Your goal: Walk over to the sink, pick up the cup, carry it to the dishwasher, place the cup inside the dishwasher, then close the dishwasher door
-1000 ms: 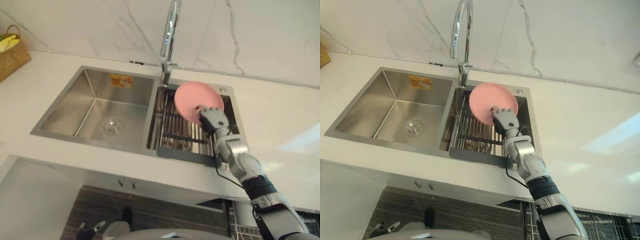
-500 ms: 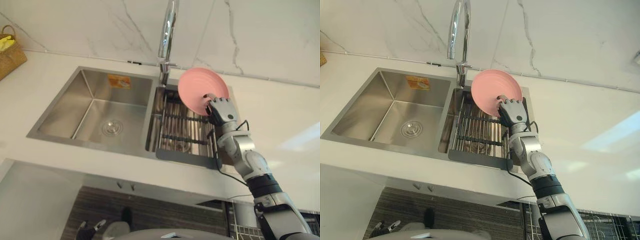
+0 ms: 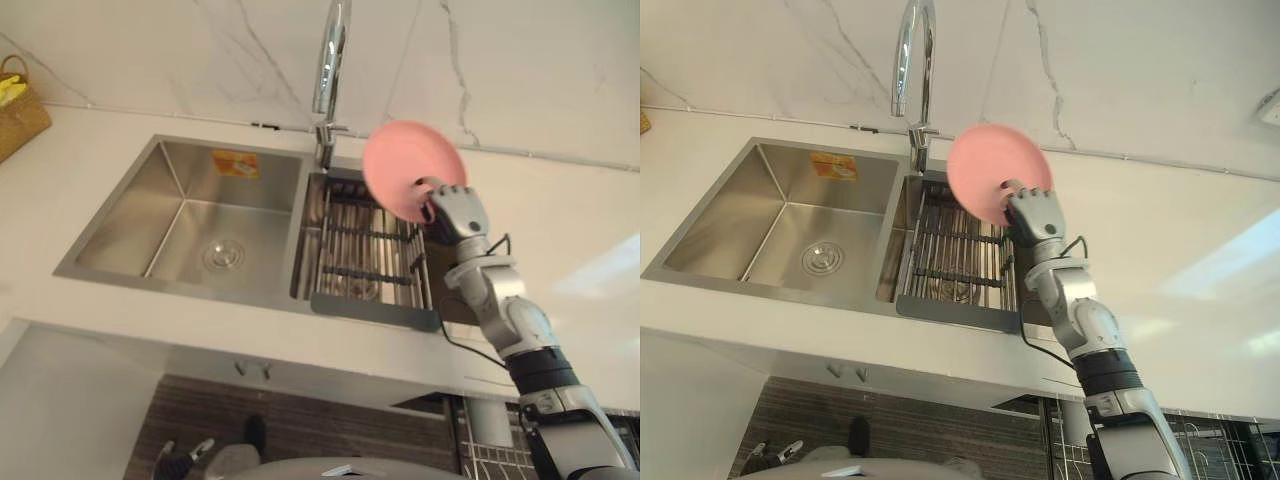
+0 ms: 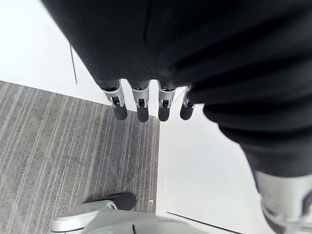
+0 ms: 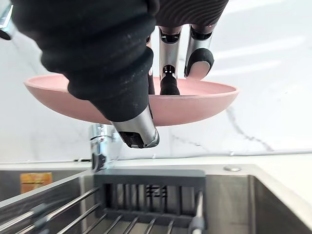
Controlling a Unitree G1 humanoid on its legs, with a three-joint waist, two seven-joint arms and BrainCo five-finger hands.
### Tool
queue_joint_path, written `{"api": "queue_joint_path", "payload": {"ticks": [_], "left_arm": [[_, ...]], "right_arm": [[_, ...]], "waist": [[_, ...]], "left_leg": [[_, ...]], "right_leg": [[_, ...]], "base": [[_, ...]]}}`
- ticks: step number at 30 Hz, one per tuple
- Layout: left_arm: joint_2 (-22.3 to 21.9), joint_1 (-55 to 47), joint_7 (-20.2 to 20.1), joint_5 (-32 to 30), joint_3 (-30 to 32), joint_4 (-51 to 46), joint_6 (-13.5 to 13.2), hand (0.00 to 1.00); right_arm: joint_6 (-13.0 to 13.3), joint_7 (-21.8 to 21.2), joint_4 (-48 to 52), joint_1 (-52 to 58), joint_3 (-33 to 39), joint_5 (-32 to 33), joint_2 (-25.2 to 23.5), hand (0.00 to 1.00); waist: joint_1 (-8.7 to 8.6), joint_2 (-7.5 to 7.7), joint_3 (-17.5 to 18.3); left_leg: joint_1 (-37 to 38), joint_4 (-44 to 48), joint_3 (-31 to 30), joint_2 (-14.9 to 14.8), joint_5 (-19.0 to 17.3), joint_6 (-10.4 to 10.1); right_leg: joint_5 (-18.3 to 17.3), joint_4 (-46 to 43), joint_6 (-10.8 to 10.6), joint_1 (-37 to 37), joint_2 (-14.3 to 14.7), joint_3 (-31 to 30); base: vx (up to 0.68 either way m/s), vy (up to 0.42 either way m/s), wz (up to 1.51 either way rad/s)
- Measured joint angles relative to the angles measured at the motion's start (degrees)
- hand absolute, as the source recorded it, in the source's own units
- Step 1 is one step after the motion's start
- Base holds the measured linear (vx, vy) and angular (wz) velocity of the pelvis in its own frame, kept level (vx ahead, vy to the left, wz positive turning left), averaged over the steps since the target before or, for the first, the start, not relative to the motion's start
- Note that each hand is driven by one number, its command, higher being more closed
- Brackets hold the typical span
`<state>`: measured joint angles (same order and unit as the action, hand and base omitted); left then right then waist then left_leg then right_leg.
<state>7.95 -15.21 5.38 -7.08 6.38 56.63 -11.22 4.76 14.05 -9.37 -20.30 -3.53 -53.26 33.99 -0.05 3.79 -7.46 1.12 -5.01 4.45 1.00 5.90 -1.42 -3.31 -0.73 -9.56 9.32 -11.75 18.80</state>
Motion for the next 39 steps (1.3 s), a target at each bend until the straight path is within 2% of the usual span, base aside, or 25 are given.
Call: {"api": "queue_joint_path", "payload": {"ticks": [3,6,8,9,10,11,12,13,14,15,16,17,18,19,20,22,24,25,27,28,30,35,39], "left_arm": [[0.57,0.42,-0.58,-0.58,-1.02,-0.12,-0.02,0.0],[1.01,0.5,-0.89,-1.02,-2.01,-0.24,0.13,0.0],[1.25,0.59,-0.85,-0.74,-0.57,-0.25,0.52,0.0],[1.19,0.61,-0.82,-0.18,0.76,-0.24,1.01,0.0],[1.29,0.4,-0.84,0.27,2.84,-0.31,1.06,0.0],[1.57,0.32,-0.83,0.31,3.57,-0.27,1.07,0.0],[2.28,0.04,-0.86,0.33,4.72,-0.43,1.01,0.0],[2.46,-0.15,-0.85,0.46,4.84,-0.57,1.0,0.0],[2.95,-0.48,-0.77,0.83,5.07,-1.09,1.03,0.0],[2.98,-0.84,-0.73,0.82,5.37,-1.46,1.04,0.0],[2.95,-1.0,-0.64,0.73,6.44,-1.65,1.14,0.0],[1.4,-0.54,-0.52,0.69,6.9,-1.63,1.26,0.0],[-0.36,-1.25,-0.52,0.71,6.37,-1.49,1.29,0.0],[-0.68,-1.35,-0.48,0.69,5.76,-1.46,1.27,0.0],[-0.75,-0.88,-0.45,0.66,5.7,-1.47,1.28,0.0],[-0.55,0.86,-0.37,0.42,5.04,-1.56,1.18,0.0],[-0.58,1.02,-0.44,0.1,4.49,-1.67,0.9,0.0],[-0.6,1.41,-0.51,0.11,4.45,-1.52,0.99,0.0],[-2.09,0.82,-0.63,0.11,4.25,-1.05,1.24,0.0],[-2.98,-0.18,-0.65,0.02,3.89,-0.97,1.3,0.0],[-2.88,-1.05,-0.51,-0.45,3.46,-1.0,1.26,0.0],[-2.25,-2.25,0.18,-1.64,2.43,-1.13,1.27,0.0],[-1.79,-2.36,0.14,-2.08,2.38,-1.62,1.37,0.0]], "right_arm": [[-1.17,0.35,1.63,1.87,3.82,0.05,0.79,1.0],[-1.22,1.37,3.86,2.3,4.44,0.03,0.78,1.0],[-0.94,2.08,4.38,1.7,4.22,-0.02,-0.06,1.0],[-0.9,2.97,4.36,1.44,4.06,-0.11,-0.47,1.0],[-1.11,3.8,4.42,1.06,3.64,-0.46,-0.63,1.0],[-1.19,3.94,4.43,1.06,3.63,-0.81,-0.61,1.0],[-1.39,4.04,4.4,1.06,3.6,-1.14,-0.59,1.0],[-1.46,4.03,4.38,1.06,3.49,-1.15,-0.59,1.0],[-1.52,4.02,4.28,0.92,3.17,-1.15,-0.34,1.0],[-1.47,3.99,3.86,0.52,2.68,-1.15,-0.14,1.0],[-1.14,4.0,3.41,-0.52,1.73,-1.2,0.13,1.0],[-0.83,4.0,3.09,-1.49,1.42,-1.37,0.45,1.0],[-0.21,4.31,1.95,-2.88,1.2,-1.93,0.28,1.0],[0.03,5.43,0.91,-4.2,0.64,-2.4,0.95,1.0],[0.02,5.71,0.44,-4.89,0.26,-2.39,1.18,1.0],[-0.05,5.88,-0.24,-5.86,0.09,-2.29,1.64,1.0],[0.04,5.31,-0.04,-5.67,0.22,-2.22,3.27,1.0],[0.0,5.1,0.48,-4.87,1.13,-2.11,4.81,1.0],[-0.06,4.11,1.64,-2.31,3.32,-2.12,6.5,1.0],[-0.06,3.46,1.74,-0.56,4.91,-2.14,6.96,1.0],[-0.16,3.3,1.72,2.14,7.05,-2.21,7.12,1.0],[-0.2,2.24,1.65,4.36,7.38,-2.2,6.93,1.0],[-0.01,1.41,-0.03,6.52,8.56,-2.22,3.98,1.0]], "waist": [[-0.27,0.01,0.0],[0.07,-0.82,0.2],[0.83,-1.52,0.39],[1.7,-2.09,0.67],[1.81,-2.32,0.69],[1.42,-2.33,0.72],[1.28,-2.51,0.95],[1.36,-2.69,1.28],[1.77,-2.16,1.96],[2.13,-1.68,2.46],[2.9,-0.82,3.2],[4.09,-1.54,3.55],[5.62,-2.98,4.67],[5.91,-2.07,4.81],[5.73,-1.51,4.87],[4.9,-1.2,4.86],[4.49,-0.87,5.19],[4.27,-0.19,5.09],[4.2,-0.89,5.32],[3.65,-1.7,5.78],[3.05,-1.98,5.92],[2.76,-1.24,5.58],[2.55,-0.81,5.37]], "left_leg": [[0.29,0.06,1.05,0.03,-0.06,0.12],[0.46,0.4,5.62,-2.19,-0.65,0.49],[0.8,0.41,11.73,-4.86,-1.89,0.61],[0.74,0.28,14.97,-6.48,-2.4,1.48],[0.42,0.03,18.78,-7.62,-2.06,2.54],[0.54,0.03,19.64,-7.88,-2.03,2.58],[0.74,0.04,21.17,-8.93,-2.22,2.27],[0.94,0.05,21.53,-9.36,-2.18,2.31],[0.82,0.36,22.46,-9.74,-1.86,2.56],[0.67,0.43,22.76,-9.69,-1.64,2.52],[-0.6,2.98,23.63,-9.65,-2.14,1.42],[-1.63,4.59,22.24,-9.85,-3.54,0.85],[-1.43,4.11,22.52,-10.77,-2.45,1.26],[-1.44,4.55,25.65,-10.23,-2.37,1.49],[-1.75,5.1,26.58,-9.98,-2.42,1.56],[-2.27,6.35,28.05,-10.6,-2.36,1.14],[-2.04,6.37,28.87,-10.67,-1.87,-0.22],[-2.04,6.02,29.2,-10.16,-1.4,-0.92],[-1.56,3.66,28.32,-10.37,0.65,-1.47],[-0.49,0.93,28.09,-10.23,2.38,-1.65],[-0.25,0.12,26.76,-10.47,3.08,-2.07],[-0.35,0.13,25.61,-9.89,3.08,-2.1],[-0.62,0.45,25.15,-8.29,2.47,-1.24]], "right_leg": [[1.0,-1.02,-0.29,-1.56,-0.32,-2.37],[4.28,-3.54,0.88,-6.54,0.86,-6.84],[9.03,-4.9,4.99,-11.03,3.23,-4.37],[11.77,-3.71,7.51,-11.97,4.41,-2.22],[8.18,-10.28,10.44,-13.94,3.73,2.76],[5.11,-15.57,11.1,-14.39,2.38,5.38],[-0.25,-24.82,10.18,-13.41,0.38,8.61],[-1.47,-27.16,10.29,-12.61,-0.19,9.47],[-1.85,-29.91,10.55,-10.71,-1.46,10.76],[-0.61,-30.32,11.23,-9.71,-2.22,11.2],[3.19,-27.17,11.76,-8.93,-2.55,11.67],[3.73,-24.67,12.46,-9.04,-1.46,13.07],[3.89,-17.92,12.13,-7.13,0.9,13.02],[1.91,-14.45,11.25,-6.46,0.3,13.54],[1.4,-13.42,10.81,-6.51,-0.16,13.51],[1.36,-9.31,8.99,-5.73,0.96,13.15],[0.7,-4.83,6.52,-4.29,2.19,12.2],[-0.45,-2.02,3.72,-3.21,2.32,11.89],[-0.53,-0.6,4.03,-3.43,3.68,12.26],[-0.72,-0.42,4.16,-3.2,4.27,12.78],[-0.93,0.02,4.23,-2.27,5.0,13.46],[0.05,1.41,4.08,-1.39,5.15,14.46],[0.6,1.49,2.99,-1.32,3.72,14.89]], "base": [[0.0,0.028,-0.28],[-0.04,0.059,-1.04],[-0.1,0.033,-1.62],[-0.18,0.006,-1.77],[-0.2,-0.001,-1.41],[-0.21,-0.009,-1.15],[-0.13,-0.018,-0.64],[-0.06,-0.055,-0.72],[0.01,-0.079,-0.53],[0.03,-0.135,-0.8],[0.0,-0.171,-0.98],[-0.02,-0.167,-1.55],[-0.02,-0.171,-1.63],[-0.02,-0.129,-1.35],[-0.04,-0.188,-0.78],[-0.11,-0.238,-0.52],[-0.13,-0.218,-0.39],[-0.16,-0.198,-0.15],[-0.16,-0.155,-0.06],[-0.08,-0.062,0.1],[-0.06,-0.059,0.21],[0.0,0.015,0.11],[0.05,0.069,0.07]]}}
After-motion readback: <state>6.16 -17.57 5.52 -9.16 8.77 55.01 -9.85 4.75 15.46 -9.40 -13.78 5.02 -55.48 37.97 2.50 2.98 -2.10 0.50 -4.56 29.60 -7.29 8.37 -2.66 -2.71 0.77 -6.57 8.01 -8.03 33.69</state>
